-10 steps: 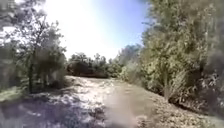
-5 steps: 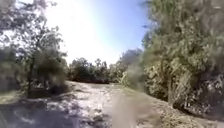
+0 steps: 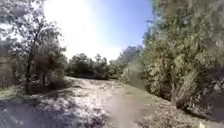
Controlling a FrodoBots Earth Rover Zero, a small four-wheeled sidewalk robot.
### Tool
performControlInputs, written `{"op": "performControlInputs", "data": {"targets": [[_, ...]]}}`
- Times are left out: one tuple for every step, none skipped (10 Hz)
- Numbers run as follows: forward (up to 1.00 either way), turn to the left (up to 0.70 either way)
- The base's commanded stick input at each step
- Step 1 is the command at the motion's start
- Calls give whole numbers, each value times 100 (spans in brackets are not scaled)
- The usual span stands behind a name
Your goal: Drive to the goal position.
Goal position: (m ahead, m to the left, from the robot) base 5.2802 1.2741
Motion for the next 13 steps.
{"op": "performControlInputs", "data": {"targets": [[30, 0], [30, 0], [30, 0], [30, 0], [30, 0], [30, 0], [30, 0], [30, 0], [30, 0], [30, 0], [30, 0], [30, 0], [30, 0]]}}
